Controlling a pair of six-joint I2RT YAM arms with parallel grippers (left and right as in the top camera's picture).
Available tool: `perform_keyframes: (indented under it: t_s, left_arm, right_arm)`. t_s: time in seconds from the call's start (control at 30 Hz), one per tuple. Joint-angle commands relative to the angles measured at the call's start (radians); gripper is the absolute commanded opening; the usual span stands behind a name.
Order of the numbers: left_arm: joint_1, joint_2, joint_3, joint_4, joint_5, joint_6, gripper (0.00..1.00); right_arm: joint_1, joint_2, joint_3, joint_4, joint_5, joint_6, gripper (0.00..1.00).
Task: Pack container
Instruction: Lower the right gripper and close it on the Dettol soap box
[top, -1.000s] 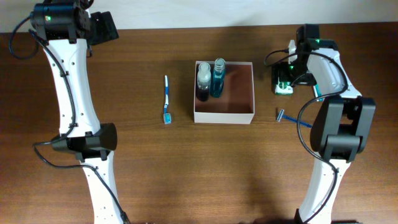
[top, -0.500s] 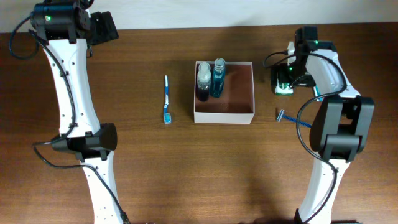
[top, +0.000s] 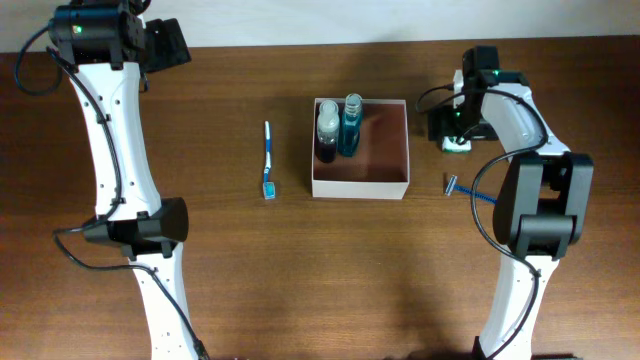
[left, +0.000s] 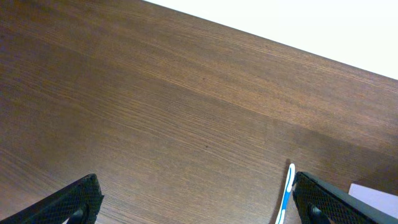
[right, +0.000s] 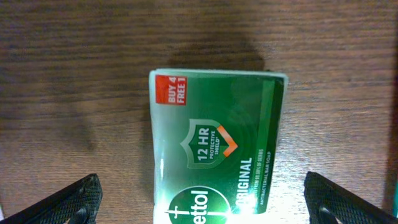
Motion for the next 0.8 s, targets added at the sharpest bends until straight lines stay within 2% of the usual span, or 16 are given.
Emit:
perform_keyframes:
  t_s: [0.0, 0.77]
  left_arm:
    - [0.004, -0.032, -0.002, -0.001, 0.003, -0.010, 0.99]
    - [0.004, -0.032, -0.002, -0.001, 0.003, -0.010, 0.99]
  right_arm:
    - [0.005, 0.019, -0.010, 0.008, 0.019, 0.002, 0.99]
    - [0.004, 0.052, -0.011, 0.016, 0.019, -0.002, 0.99]
